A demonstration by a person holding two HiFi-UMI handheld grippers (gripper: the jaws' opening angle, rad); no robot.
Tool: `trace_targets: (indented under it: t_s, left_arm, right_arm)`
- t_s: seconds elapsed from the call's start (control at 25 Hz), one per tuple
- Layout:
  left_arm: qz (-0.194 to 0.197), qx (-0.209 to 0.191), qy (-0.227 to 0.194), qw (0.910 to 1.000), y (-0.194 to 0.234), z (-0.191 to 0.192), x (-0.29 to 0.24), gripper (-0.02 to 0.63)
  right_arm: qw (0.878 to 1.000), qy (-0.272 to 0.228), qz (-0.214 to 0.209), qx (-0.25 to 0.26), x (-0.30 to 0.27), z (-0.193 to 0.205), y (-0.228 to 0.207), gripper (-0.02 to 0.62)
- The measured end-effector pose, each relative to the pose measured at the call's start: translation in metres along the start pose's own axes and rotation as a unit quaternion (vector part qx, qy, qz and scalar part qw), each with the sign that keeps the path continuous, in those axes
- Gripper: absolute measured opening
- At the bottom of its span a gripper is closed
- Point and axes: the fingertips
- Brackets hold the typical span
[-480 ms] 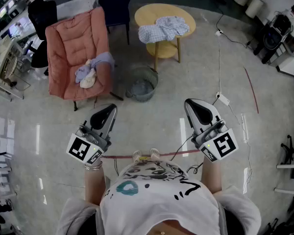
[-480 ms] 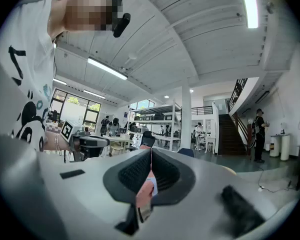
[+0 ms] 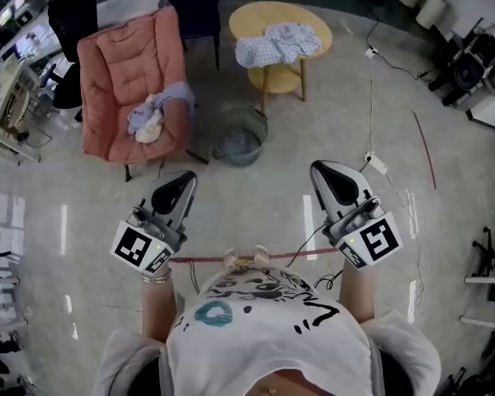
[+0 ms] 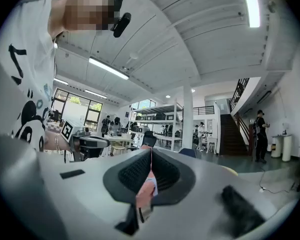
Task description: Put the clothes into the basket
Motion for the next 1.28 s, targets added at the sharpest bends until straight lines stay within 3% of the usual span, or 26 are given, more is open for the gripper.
trace_targets:
  t_s: [0.56,0.88,1.08,1.28]
  left_arm:
    - [-0.032,0.005,0.002,0.9995,-0.011,0.006,0.008,0.023]
    - [-0.052,0.000,-0.013,0.9986,-0.024,0.008,-0.004,0.023]
    - [-0.060,0.005,-0.016,0.9980,-0.034,0.017,-0.016,0.023]
    - [-0.069,0.014,-0.005,0.9975,-0.038,0.027,-0.011,0.023]
  right_arm:
    - [0.999,-0.023,0.018,-0.015,0.009,0.001,-0.016,0.031]
    - [0.999,-0.030,-0.004,-0.015,0.020,0.008,-0.027,0.031]
    - [0.999,-0.023,0.026,-0.015,0.027,0.025,-0.051,0.032]
    - [0.999,-0.033,0.021,-0.030,0.028,0.026,-0.053,0.032]
Point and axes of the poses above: the fingertips, and each gripper's own axes: x backward along the fingers, y to its left, z out of its underside, and after that the axes turned 15 degrees about x, right-handed
